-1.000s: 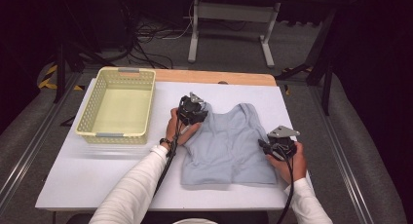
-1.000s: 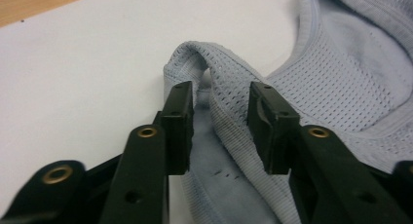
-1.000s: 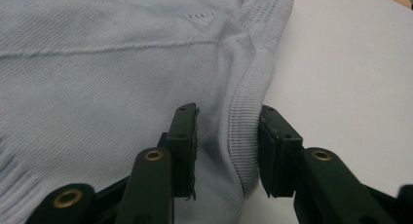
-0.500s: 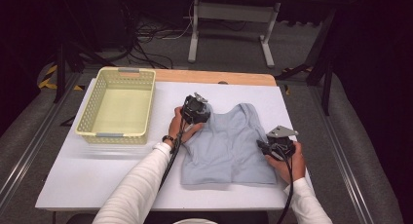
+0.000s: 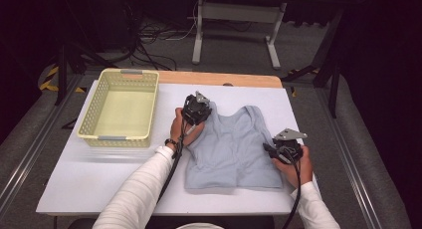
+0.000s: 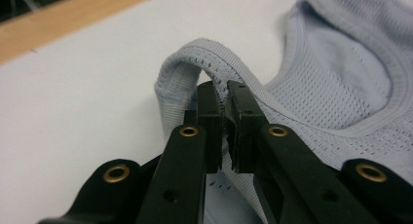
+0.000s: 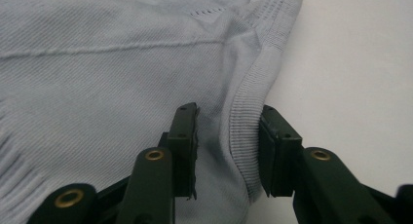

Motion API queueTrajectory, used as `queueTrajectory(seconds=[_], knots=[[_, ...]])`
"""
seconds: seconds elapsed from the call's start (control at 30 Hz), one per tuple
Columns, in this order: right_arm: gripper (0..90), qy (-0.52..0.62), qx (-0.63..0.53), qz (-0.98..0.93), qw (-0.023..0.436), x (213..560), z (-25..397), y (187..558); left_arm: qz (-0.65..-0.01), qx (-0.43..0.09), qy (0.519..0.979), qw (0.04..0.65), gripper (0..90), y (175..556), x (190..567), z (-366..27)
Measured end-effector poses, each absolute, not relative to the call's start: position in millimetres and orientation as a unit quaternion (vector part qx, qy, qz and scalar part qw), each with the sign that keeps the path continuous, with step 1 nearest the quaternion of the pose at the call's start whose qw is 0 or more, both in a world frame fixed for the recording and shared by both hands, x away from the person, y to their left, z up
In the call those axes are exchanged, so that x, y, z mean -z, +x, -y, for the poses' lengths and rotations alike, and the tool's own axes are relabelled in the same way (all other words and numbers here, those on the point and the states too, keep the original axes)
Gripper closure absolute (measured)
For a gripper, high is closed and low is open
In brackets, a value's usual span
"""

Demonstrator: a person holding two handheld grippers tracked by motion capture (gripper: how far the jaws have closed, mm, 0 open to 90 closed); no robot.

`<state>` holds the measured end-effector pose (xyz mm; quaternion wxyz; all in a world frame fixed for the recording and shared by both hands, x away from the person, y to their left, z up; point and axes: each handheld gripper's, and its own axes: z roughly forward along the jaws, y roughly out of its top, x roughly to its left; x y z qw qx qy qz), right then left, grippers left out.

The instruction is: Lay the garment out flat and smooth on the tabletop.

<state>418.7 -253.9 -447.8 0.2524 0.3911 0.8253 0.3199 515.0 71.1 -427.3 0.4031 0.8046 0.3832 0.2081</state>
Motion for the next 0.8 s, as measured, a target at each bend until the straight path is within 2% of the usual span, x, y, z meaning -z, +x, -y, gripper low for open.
queueTrajectory(seconds=[0.17, 0.33, 0.43, 0.8], knots=[[64.6, 0.393, -0.319, -0.824, 0.254, 447.6, 253.3, 418.7, -0.378, -0.218, 0.804, 0.404, 85.0, 507.1, 418.0, -74.3], [72.8, 0.399, -0.318, -0.822, 0.252, 447.4, 255.9, 418.5, -0.389, -0.219, 0.797, 0.407, 84.4, 504.8, 412.8, -83.0], [74.4, 0.398, -0.319, -0.823, 0.25, 447.6, 256.6, 418.8, -0.392, -0.225, 0.793, 0.408, 83.5, 502.4, 410.9, -85.4], [74.5, 0.391, -0.31, -0.829, 0.253, 447.6, 253.3, 419.9, -0.39, -0.223, 0.798, 0.402, 83.5, 503.6, 412.5, -84.6]])
